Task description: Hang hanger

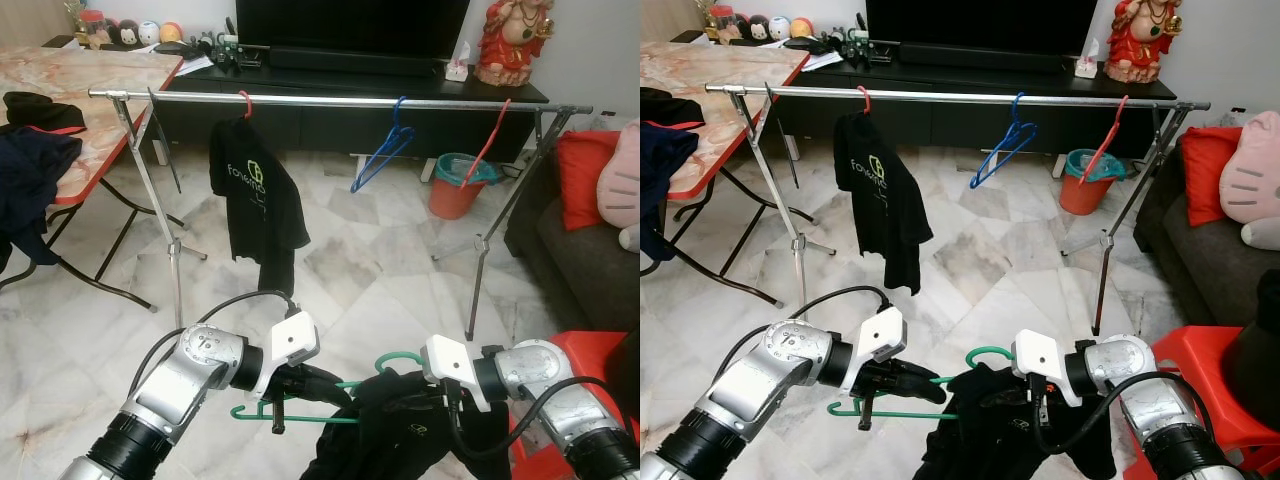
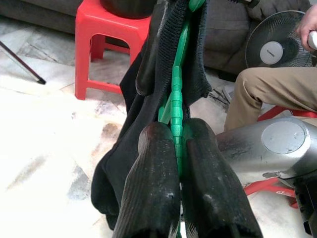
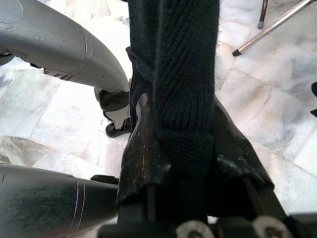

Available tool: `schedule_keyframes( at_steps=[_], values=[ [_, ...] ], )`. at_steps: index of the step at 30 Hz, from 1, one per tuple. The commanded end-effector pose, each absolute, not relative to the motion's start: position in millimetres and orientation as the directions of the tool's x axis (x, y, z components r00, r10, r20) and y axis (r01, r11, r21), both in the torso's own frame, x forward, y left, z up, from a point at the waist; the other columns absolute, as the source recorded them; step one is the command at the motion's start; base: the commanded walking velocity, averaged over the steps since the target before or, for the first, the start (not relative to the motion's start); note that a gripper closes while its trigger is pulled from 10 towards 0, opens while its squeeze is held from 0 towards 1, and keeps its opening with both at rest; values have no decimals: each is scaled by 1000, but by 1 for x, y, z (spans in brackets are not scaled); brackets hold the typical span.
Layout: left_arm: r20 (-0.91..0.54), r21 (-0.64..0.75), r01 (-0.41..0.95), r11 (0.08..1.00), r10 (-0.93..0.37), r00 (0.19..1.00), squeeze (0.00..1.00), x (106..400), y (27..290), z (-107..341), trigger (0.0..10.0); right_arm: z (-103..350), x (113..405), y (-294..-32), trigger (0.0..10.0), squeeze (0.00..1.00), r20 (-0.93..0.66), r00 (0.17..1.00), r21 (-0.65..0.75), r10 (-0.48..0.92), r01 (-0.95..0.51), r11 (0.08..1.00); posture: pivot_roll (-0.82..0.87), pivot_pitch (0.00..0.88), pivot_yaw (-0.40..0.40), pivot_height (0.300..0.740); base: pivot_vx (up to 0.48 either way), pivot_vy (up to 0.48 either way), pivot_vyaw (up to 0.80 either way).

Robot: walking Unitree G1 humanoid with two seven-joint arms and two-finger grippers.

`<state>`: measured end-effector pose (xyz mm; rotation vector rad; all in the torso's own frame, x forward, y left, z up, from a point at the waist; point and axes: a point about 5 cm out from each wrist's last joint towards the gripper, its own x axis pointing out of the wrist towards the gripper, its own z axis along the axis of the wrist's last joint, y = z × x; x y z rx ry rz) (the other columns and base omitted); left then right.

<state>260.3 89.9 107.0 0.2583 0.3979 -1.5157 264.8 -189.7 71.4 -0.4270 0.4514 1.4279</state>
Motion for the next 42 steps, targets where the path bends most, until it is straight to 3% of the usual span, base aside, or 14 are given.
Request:
schedule_keyframes(
  at_steps=[1, 4, 5, 6, 20, 28, 33, 34, 35, 36, 37, 38, 39, 42],
  values=[
    [-378, -38, 999, -6, -926, -20, 0, 260, 77, 116, 10000, 75, 270, -187, 0, 0, -532, 116, -41, 839, -993, 112, -123, 0, -91, 740, 0, 0, 0],
    [-377, -39, 999, -20, -926, -33, 0, 259, 77, 116, 10000, 74, 270, -187, 0, 0, -533, 116, -41, 838, -993, 111, -126, 0, -86, 740, 0, 0, 0],
    [-377, -41, 999, -23, -925, -37, 694, 259, 76, 116, 10000, 74, 270, -186, 0, 0, -533, 115, -40, 838, -993, 111, -126, 0, -85, 740, 0, 0, 0],
    [-375, -43, 999, -27, -926, -41, 1000, 259, 76, 115, 10000, 73, 270, -186, 0, 0, -534, 115, -41, 838, -993, 110, -125, 0, -83, 740, 0, 0, 0],
    [-396, -24, 1000, 17, -918, 6, 1000, 266, 91, 120, 10000, 67, 271, -191, 0, 0, -588, 134, -63, 797, -991, 120, -122, 0, -85, 740, 0, 0, 0],
    [-432, 9, 983, 186, -885, 171, 1000, 275, 134, 126, 10000, 64, 274, -200, 0, 0, -615, 171, -79, 770, -985, 156, -110, 0, -93, 740, 0, 0, 0],
    [-405, 43, 906, 421, -822, 401, 1000, 284, 168, 126, 10000, 65, 278, -206, 0, 0, -621, 209, -96, 755, -977, 192, -105, 0, -93, 740, 0, 0, 0],
    [-405, 43, 906, 421, -822, 401, 1000, 284, 168, 126, 10000, 65, 278, -206, 0, 0, -621, 209, -96, 755, -977, 192, -105, 0, -93, 740, 0, 0, 0],
    [-387, 87, 815, 573, -734, 558, 922, 293, 185, 122, 10000, 68, 282, -209, 0, 0, -619, 245, -120, 746, -968, 219, -101, 0, -95, 740, 0, 0, 0],
    [-390, 134, 703, 699, -615, 686, 514, 301, 202, 115, 10000, 71, 286, -211, 0, 0, -612, 283, -143, 738, -958, 249, -100, 0, -94, 740, 0, 0, 0],
    [-391, 144, 677, 722, -587, 709, 514, 302, 205, 113, 10000, 71, 287, -212, 0, 0, -610, 292, -147, 737, -955, 256, -100, 0, -94, 740, 0, 0, 0],
    [-384, 153, 615, 773, -527, 758, 0, 303, 213, 109, 10000, 74, 290, -213, 0, 0, -600, 319, -161, 734, -947, 280, -100, 0, -96, 740, 0, 0, 0],
    [-358, 156, 489, 859, -412, 838, 0, 305, 226, 102, 10000, 78, 296, -215, 0, 0, -586, 368, -189, 722, -928, 319, -96, 0, -96, 740, 0, 0, 0],
    [-344, 124, 375, 919, -315, 885, 0, 305, 235, 94, 10000, 81, 300, -215, 0, 0, -574, 401, -213, 713, -915, 343, -94, 0, -97, 740, 0, 0, 0]
  ],
)
